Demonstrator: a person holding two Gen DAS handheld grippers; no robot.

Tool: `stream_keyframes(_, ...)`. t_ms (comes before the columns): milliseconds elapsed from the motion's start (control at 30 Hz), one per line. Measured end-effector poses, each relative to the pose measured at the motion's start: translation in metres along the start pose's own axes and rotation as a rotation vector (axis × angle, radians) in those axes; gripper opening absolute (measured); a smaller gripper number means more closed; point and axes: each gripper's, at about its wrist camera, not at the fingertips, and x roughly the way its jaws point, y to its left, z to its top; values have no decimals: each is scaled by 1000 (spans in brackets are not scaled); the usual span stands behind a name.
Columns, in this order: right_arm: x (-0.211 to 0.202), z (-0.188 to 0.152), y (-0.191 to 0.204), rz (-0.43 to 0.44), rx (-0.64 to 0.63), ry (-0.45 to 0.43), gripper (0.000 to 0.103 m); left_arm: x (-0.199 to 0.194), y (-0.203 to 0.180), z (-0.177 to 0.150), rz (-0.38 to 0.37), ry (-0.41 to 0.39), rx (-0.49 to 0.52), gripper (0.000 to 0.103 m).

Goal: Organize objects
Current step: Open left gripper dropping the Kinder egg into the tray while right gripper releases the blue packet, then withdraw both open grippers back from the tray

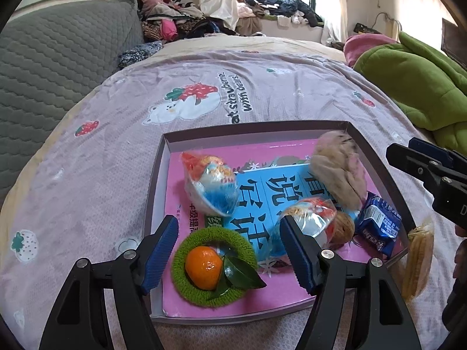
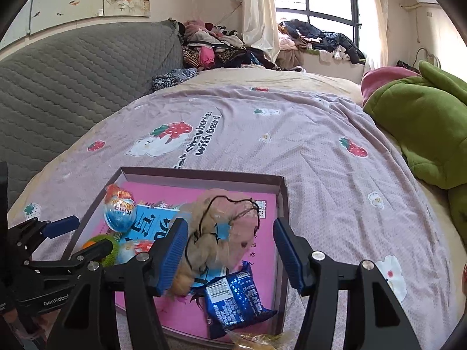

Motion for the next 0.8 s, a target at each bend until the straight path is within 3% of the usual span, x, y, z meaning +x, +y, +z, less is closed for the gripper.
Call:
stream_keyframes(367, -16, 3, 15, -9, -20, 2, 61, -23, -1, -1, 43, -26, -1, 74)
stream_keyframes(500, -26, 3, 19, -11, -11, -2, 67, -35, 0, -2, 45, -35, -12, 74)
stream_keyframes(633, -41, 3, 21, -3, 8, -23, 68, -48, 0, -5, 25, -43, -22, 74)
stream_keyframes(800, -64, 6, 27, -4, 12, -49, 69, -70, 3, -7, 54, -62, -30, 74)
